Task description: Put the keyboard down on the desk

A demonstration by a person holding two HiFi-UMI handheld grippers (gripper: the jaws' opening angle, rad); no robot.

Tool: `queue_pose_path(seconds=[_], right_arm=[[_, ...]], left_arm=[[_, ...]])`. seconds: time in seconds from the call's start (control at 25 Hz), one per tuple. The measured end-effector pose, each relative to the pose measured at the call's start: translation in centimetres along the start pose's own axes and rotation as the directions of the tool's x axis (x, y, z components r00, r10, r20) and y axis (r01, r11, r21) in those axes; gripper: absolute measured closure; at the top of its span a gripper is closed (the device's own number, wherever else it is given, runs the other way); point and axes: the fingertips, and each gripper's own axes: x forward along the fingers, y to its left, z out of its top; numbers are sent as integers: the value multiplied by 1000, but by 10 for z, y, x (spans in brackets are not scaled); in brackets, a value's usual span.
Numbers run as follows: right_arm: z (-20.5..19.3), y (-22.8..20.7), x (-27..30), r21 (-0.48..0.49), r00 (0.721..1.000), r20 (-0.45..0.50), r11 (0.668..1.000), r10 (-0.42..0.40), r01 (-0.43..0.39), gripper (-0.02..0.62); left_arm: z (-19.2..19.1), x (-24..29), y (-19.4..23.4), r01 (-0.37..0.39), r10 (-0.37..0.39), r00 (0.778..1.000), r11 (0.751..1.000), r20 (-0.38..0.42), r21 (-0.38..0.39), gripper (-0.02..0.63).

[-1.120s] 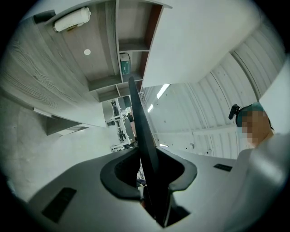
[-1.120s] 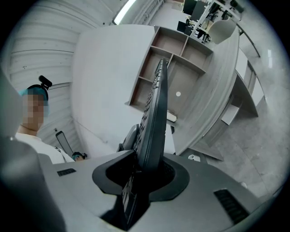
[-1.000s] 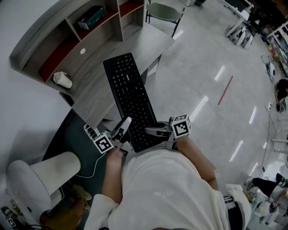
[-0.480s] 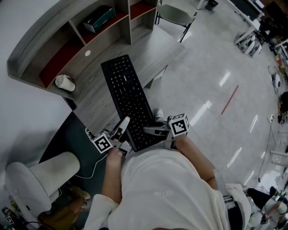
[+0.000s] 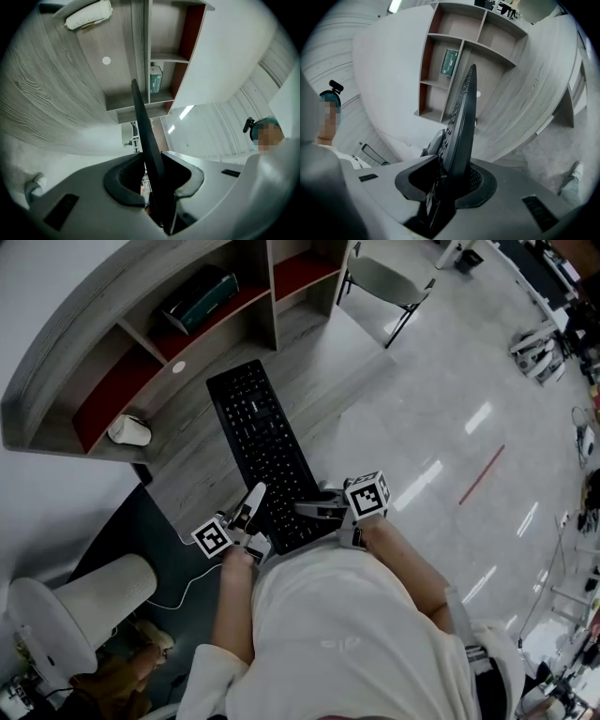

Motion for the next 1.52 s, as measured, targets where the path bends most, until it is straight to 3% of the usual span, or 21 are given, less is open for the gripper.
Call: queue_pose_path(seconds=[0.52,0.76,1.52], right_arm=[[76,-46,-52,34,988,-141,998,56,-51,457],[93,-75,-52,63,983,-180,998,41,-30,456],[136,-143,9,187,971,-229,976,-67,111,453]], left_arm=[[8,86,30,-93,96,984,995,152,-30,486],[17,99,53,-126,137,972,990,190,-67,486],[84,110,144,-155,185,975,963,126,-220,483]])
